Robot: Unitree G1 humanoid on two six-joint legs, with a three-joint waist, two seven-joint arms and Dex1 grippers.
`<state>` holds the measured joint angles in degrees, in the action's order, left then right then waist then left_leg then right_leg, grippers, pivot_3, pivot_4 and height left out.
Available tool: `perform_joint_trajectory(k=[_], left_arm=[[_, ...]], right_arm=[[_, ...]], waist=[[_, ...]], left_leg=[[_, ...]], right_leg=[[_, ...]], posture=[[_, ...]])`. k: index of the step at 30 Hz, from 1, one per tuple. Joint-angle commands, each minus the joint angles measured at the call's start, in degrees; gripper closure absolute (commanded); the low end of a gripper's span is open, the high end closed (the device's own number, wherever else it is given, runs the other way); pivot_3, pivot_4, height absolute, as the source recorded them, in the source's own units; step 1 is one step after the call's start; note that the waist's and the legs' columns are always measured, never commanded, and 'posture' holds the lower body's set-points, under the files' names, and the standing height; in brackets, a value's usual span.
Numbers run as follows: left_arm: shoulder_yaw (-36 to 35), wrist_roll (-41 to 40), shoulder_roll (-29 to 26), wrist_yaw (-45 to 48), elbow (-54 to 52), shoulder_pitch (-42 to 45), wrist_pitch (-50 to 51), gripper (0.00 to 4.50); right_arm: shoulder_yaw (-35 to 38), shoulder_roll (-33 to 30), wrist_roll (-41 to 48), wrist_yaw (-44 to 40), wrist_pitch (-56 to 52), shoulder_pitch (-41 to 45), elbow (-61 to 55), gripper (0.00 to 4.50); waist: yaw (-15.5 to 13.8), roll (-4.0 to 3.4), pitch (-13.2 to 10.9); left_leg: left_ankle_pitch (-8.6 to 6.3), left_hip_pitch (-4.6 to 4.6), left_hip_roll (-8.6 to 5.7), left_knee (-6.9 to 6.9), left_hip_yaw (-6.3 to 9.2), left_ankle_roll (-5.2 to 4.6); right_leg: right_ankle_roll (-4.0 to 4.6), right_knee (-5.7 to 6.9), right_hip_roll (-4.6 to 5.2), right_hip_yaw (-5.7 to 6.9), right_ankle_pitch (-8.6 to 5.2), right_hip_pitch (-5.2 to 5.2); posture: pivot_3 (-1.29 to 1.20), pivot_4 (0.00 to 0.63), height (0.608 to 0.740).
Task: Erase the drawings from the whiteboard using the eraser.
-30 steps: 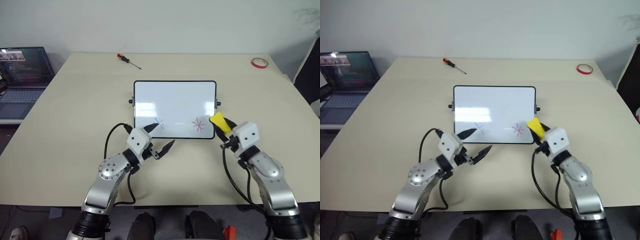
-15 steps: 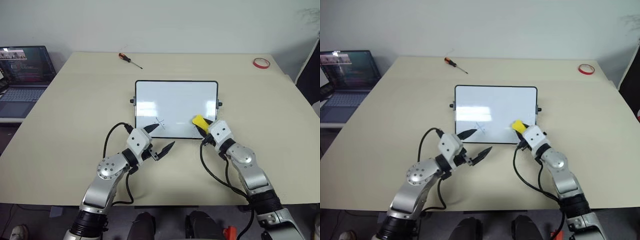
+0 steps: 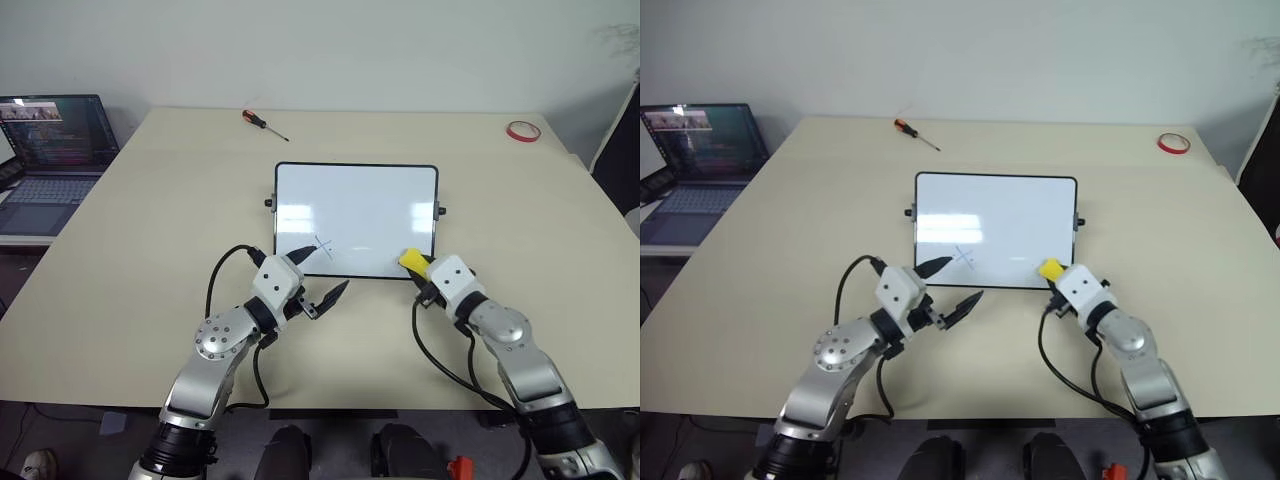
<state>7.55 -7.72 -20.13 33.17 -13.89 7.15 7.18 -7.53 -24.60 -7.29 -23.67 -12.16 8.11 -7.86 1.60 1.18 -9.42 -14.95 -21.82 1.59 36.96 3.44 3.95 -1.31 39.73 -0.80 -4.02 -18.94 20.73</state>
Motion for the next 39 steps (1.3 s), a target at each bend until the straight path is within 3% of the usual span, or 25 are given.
perform_joint_trajectory(k=[1, 11, 19, 24, 39], left_arm=[[0.4, -0.1, 0.4, -0.2, -2.1, 0.3, -0.7, 0.00], [0.9, -0.2, 0.5, 0.1, -1.0, 1.1, -1.1, 0.00], [0.8, 0.0, 0.3, -0.3, -2.4, 0.0, -0.8, 0.00], [-0.1, 0.3, -0.3, -1.2, -3.4, -1.1, -0.5, 0.00], [0.2, 0.0, -0.5, -1.4, -4.3, -2.0, 0.0, 0.00]], right_arm=[[1.8, -1.4, -0.4, -0.1, -3.6, -2.2, -0.3, 3.23], [0.1, 4.4, 0.2, 2.8, 4.2, 5.0, 1.2, 3.23], [-4.3, 6.6, -2.4, 2.7, 6.3, 9.2, 6.5, 3.23], [-6.6, 4.5, -5.2, 0.4, 2.7, 9.6, 9.0, 3.23], [0.4, -3.7, -3.8, -1.4, -1.8, -1.8, 0.8, 3.23]], waist=[[0.1, 0.00, 0.0], [0.8, 0.00, -0.1], [0.6, 0.00, -0.1], [0.7, 0.01, -0.1], [0.0, 0.08, 0.0]], left_leg=[[0.00, 0.02, 0.00, 0.00, 0.00, 0.00], [0.00, 0.02, -0.02, -0.02, -0.11, 0.00], [0.00, -0.53, 0.06, -0.07, -0.09, 0.00], [0.00, -0.45, 0.07, -0.03, -0.08, 0.00], [0.00, 0.02, 0.00, -0.01, -0.02, 0.00]], right_leg=[[0.00, 0.00, 0.00, 0.00, 0.00, -0.02], [0.00, 0.01, -0.04, -0.07, 0.00, 0.08], [0.01, -0.07, -0.01, -0.05, 0.00, 0.57], [0.02, 0.04, 0.02, -0.06, 0.01, 0.55], [-0.01, -0.05, -0.01, -0.01, -0.01, -0.02]], posture=[[0.00, 0.150, 0.740], [0.00, 0.150, 0.740], [0.00, 0.150, 0.740], [0.00, 0.150, 0.740], [0.00, 0.150, 0.740]])
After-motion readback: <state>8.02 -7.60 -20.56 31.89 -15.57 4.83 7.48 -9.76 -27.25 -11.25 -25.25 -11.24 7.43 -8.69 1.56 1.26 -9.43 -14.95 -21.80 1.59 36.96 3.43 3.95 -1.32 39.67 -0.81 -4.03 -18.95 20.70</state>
